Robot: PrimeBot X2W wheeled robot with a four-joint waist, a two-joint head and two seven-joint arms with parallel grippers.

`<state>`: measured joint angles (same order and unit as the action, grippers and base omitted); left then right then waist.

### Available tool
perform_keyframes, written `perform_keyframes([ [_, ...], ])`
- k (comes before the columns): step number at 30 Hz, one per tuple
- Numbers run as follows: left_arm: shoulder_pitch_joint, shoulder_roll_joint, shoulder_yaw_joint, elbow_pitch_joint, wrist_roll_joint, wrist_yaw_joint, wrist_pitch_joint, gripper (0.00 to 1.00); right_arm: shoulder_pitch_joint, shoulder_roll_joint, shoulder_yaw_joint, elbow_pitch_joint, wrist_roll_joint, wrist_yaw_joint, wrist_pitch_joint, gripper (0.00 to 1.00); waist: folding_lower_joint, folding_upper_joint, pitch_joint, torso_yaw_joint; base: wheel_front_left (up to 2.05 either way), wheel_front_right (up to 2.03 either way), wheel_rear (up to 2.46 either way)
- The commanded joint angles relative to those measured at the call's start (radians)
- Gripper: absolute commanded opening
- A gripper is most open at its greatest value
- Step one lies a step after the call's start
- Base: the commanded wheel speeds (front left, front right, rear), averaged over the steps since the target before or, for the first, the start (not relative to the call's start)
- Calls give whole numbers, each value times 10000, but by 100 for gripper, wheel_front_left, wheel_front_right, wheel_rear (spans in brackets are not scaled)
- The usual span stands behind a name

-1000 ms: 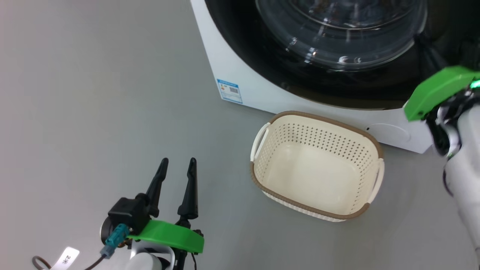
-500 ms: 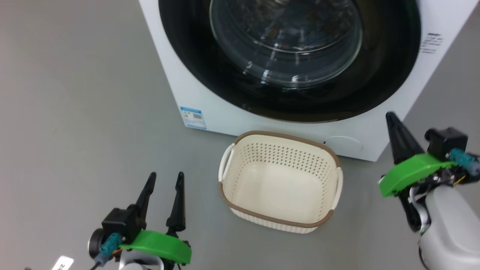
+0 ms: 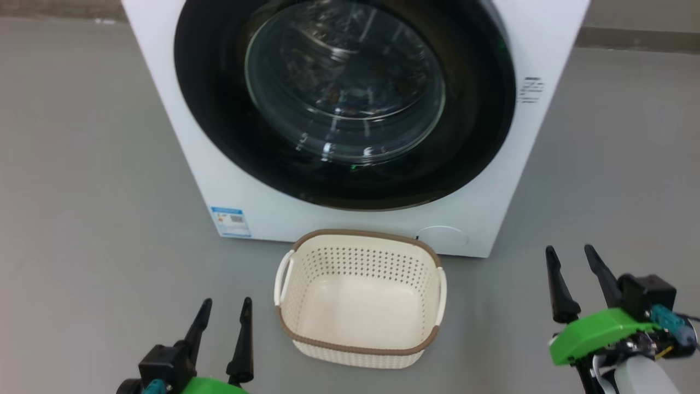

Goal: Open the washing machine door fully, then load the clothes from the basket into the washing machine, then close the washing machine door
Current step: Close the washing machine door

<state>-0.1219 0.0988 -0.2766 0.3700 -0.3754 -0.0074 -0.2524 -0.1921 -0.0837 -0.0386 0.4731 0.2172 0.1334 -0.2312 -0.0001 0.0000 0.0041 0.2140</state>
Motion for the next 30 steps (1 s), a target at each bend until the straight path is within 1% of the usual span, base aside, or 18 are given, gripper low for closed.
perform_keyframes([
  [1,-143,151,364,-259,29,72,-92,100,25,2,159,-348,-121,-27,-76,100,1,0,-331,-452,0,0,0],
  [6,74,231,412,-441,13,202,-91,100,780,195,-230,-1047,-289,-27,202,100,1,0,-383,-737,0,0,0],
  [11,285,236,435,-565,15,306,-91,100,1597,301,-577,-1900,-431,-27,563,100,1,0,-459,-804,0,0,0],
  [22,557,326,420,-798,57,401,-92,100,3187,332,-493,-3903,-451,-27,1503,100,1,0,-545,-830,0,0,0],
  [26,617,328,414,-887,90,421,-92,100,3568,333,-639,-4403,-550,-27,1758,100,1,0,-554,-839,0,0,0],
  [30,635,323,401,-937,119,438,-93,100,3735,333,-734,-4615,-565,-27,1887,100,1,0,-566,-849,0,0,0],
])
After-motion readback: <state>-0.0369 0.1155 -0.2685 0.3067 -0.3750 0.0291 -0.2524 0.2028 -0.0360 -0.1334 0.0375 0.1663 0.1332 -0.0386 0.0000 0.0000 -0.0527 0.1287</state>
